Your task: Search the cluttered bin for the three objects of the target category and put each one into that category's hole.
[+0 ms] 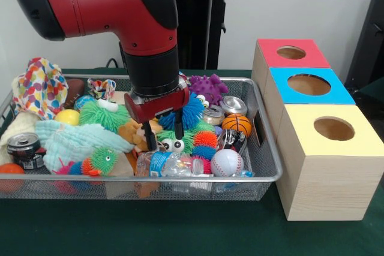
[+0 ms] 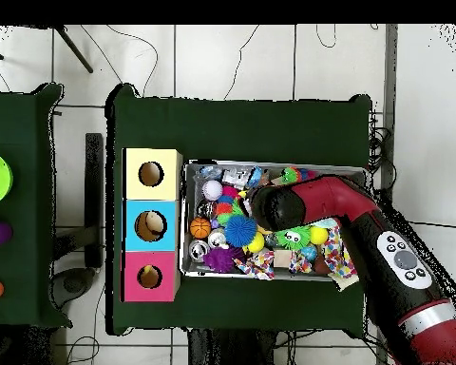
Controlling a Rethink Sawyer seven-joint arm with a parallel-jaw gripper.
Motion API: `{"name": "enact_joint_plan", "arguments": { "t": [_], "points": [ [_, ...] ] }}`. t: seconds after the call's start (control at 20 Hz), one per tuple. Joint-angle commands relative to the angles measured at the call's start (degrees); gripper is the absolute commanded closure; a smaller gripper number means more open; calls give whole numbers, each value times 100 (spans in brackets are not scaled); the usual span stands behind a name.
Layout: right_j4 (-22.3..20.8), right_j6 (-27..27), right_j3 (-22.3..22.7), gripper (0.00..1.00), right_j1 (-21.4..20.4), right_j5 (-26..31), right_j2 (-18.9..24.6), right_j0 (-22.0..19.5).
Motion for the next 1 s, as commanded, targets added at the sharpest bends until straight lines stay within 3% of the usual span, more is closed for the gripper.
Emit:
{"name": "enact_joint_plan", "arguments": {
  "t": [0.05, 1.0],
  "points": [
    [-399, -2024, -270, 0, 180, 101, 224, -126],
    [-373, -2357, -463, 0, 294, 143, 285, -210]
  ]
}}
